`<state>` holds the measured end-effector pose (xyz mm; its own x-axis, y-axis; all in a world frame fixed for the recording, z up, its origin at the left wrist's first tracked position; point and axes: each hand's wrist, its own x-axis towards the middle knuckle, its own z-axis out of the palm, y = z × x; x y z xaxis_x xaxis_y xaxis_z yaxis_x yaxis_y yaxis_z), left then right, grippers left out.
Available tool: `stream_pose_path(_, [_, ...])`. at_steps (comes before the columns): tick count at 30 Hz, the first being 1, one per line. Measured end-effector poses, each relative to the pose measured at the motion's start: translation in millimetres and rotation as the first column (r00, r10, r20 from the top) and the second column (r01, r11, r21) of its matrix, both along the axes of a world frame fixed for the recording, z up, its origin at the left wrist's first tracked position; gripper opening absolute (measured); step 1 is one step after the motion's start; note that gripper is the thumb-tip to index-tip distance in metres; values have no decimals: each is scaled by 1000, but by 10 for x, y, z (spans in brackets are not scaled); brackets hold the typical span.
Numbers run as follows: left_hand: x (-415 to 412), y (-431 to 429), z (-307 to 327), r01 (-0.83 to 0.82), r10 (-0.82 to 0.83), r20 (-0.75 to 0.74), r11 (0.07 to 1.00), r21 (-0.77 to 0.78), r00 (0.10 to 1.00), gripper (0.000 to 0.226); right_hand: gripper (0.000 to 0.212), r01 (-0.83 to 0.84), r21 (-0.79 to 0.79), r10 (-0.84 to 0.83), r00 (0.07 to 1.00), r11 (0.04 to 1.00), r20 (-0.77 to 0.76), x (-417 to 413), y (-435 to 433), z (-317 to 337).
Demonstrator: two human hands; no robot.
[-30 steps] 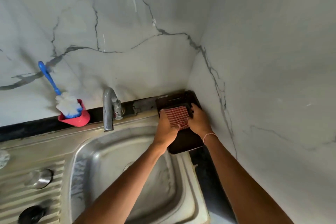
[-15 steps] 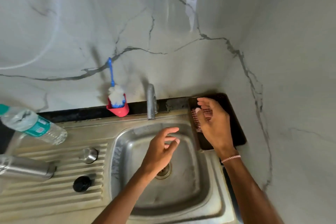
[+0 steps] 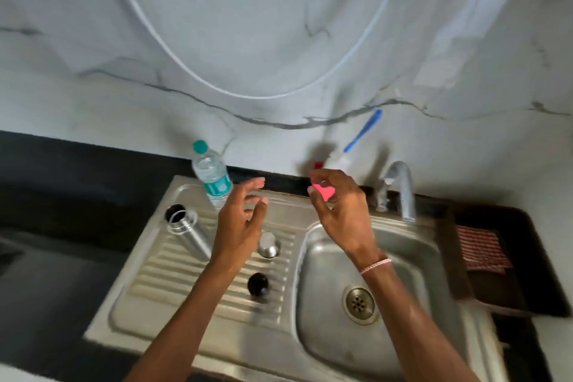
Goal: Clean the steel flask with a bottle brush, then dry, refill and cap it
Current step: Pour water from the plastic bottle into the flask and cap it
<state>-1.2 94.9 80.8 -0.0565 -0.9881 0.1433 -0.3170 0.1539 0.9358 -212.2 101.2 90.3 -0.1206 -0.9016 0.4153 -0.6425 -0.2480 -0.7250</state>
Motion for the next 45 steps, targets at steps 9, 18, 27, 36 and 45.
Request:
stream_pose_path(9, [1201, -742, 396, -259, 265, 78, 963, -80, 961, 21, 41, -195, 291, 167, 979, 937, 119, 1309, -978, -447])
stream_pose_path(18, [1368, -1589, 126, 22, -34, 345, 999, 39, 938, 34, 87, -274, 458, 191, 957, 845, 220, 1917, -1683, -790])
stream_pose_path(27, [1281, -1737, 31, 120, -137, 270, 989, 82, 953, 36, 87, -236, 468, 166, 968, 852, 186, 2074, -1850, -965])
stream_pose_path(36, [1090, -1592, 208, 64, -71, 200, 997, 39, 977, 43, 82, -124, 400, 96, 991, 908, 89, 1894, -1672, -842])
stream_pose_path(45, [793, -1158, 1353, 396, -416, -205, 909, -134, 886, 53, 83, -504, 122, 355, 741, 855, 570, 1209, -1111, 221])
